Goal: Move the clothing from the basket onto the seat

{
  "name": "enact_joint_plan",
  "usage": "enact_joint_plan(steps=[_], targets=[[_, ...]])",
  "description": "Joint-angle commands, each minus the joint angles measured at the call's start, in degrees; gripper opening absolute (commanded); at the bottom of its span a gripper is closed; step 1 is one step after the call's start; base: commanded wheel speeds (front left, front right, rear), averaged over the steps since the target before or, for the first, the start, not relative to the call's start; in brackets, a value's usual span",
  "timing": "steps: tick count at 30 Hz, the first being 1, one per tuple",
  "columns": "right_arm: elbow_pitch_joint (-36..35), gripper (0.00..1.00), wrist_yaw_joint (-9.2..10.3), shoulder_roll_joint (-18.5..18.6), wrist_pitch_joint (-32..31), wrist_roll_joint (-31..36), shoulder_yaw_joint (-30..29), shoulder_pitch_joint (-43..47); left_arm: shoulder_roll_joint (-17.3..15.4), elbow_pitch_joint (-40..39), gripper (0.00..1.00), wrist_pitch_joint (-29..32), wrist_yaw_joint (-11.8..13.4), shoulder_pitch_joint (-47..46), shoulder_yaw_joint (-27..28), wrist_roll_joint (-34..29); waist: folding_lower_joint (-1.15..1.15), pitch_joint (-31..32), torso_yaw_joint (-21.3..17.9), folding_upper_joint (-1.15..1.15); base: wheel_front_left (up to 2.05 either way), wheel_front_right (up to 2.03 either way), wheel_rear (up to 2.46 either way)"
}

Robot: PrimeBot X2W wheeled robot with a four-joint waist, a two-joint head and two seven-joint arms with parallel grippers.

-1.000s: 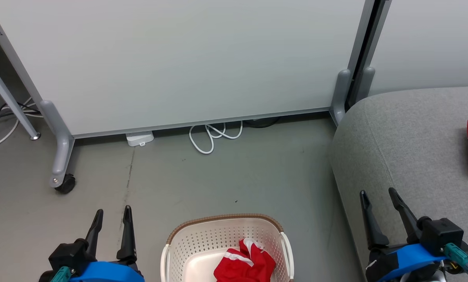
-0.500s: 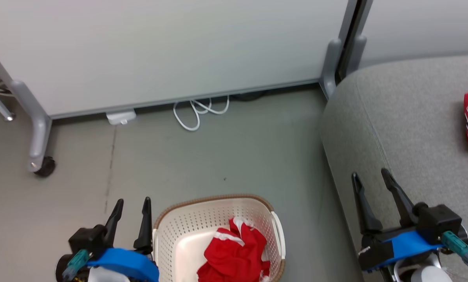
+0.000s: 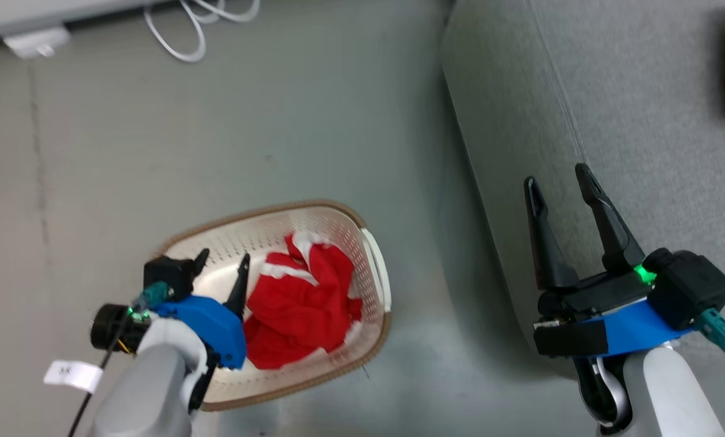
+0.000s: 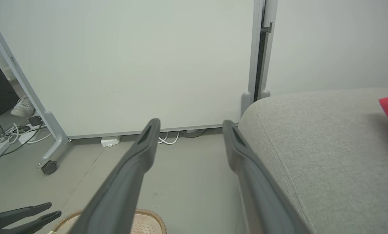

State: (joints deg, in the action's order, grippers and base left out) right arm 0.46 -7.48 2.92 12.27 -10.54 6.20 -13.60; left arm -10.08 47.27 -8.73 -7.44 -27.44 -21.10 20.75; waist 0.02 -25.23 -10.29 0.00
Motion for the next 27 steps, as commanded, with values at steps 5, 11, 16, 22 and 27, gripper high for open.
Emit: enact_joint_plan(steps=[5, 11, 16, 22, 27], targets=[[-1.6, 1.0, -0.03, -0.1, 1.5, -1.6, 1.3, -2.3, -1.7, 5.8, 1.0, 1.7, 0.0, -6.8, -2.8, -0.5, -0.02, -13.3, -8.2, 0.0, 0.0, 0.0, 0.0], [-3.4, 1.0, -0.03, -0.1, 2.5, -2.8, 2.6, -3.2, -3.1, 11.2, 1.0, 3.5, 0.0, -12.5, -7.3, -2.4, -0.02, -19.3, -10.5, 0.0, 0.0, 0.0, 0.0], [-4.2, 1.0, -0.03, -0.1, 2.8, -3.9, 3.4, -3.5, -2.1, 13.3, 1.0, 3.4, 0.0, -16.1, -10.3, -1.6, -0.02, -22.9, -11.7, 0.0, 0.0, 0.0, 0.0], [-4.4, 1.0, -0.03, 0.0, 3.0, -5.0, 4.3, -4.0, -1.9, 13.3, 1.0, 4.7, 0.0, -18.0, -17.2, 0.6, -0.02, -25.7, -12.3, 0.0, 0.0, 0.0, 0.0], [-5.1, 1.0, -0.03, 0.0, 3.0, -5.7, 4.5, -4.3, -1.9, 13.8, 1.0, 5.9, 0.0, -18.7, -21.1, 3.8, -0.02, -26.5, -12.3, 0.0, 0.0, 0.0, 0.0]])
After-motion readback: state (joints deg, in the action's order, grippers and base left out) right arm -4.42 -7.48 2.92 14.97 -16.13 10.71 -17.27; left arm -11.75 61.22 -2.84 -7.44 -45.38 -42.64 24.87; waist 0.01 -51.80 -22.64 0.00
